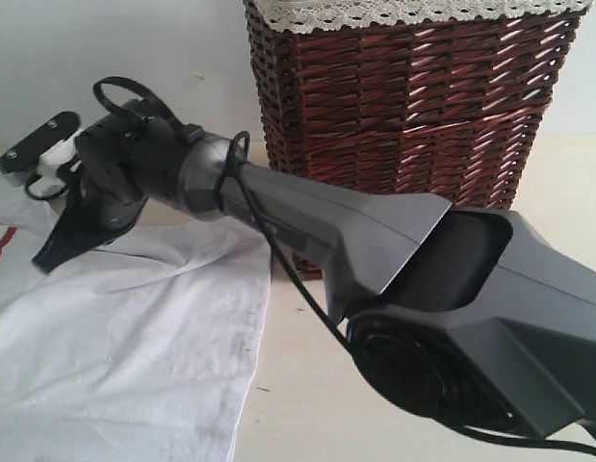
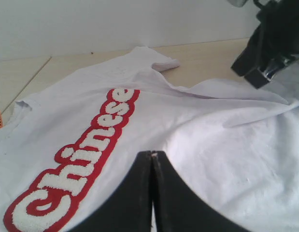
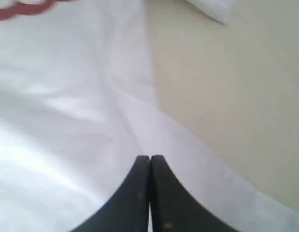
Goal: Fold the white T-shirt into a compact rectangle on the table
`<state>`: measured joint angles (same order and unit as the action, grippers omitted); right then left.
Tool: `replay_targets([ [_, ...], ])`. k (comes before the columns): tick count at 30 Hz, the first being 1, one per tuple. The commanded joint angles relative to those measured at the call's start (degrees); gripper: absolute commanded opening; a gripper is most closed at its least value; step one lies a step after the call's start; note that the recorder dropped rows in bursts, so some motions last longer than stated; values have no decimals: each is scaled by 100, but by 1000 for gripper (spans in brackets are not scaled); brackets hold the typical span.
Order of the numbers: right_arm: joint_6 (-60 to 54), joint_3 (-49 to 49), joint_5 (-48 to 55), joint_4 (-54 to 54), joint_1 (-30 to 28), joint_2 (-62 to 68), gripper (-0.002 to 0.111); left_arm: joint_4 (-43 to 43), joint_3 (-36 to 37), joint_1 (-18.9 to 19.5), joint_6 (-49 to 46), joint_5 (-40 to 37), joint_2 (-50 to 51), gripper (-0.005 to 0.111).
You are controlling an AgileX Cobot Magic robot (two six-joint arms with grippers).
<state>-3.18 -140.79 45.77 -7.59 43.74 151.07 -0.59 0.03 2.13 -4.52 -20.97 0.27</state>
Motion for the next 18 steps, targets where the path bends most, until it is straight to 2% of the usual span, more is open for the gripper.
replay_targets([
  [1,-852,-19,-71,508,225,108,0,-14,-3,-36,40,41,-27,0],
  [3,-743,-19,-204,276,214,275,0,-14,-3,-36,40,41,-27,0],
  [6,185,-19,-103,-1308,39,470,0,-14,-3,-36,40,41,-27,0],
  [8,767,-19,106,-1964,-144,522,0,-14,-3,-36,40,41,-27,0],
  [13,1035,-19,596,-1902,-563,565,0,-14,-3,-36,40,41,-27,0],
  [18,1328,-19,878,-1826,-687,461,0,-14,-3,-36,40,41,-27,0],
])
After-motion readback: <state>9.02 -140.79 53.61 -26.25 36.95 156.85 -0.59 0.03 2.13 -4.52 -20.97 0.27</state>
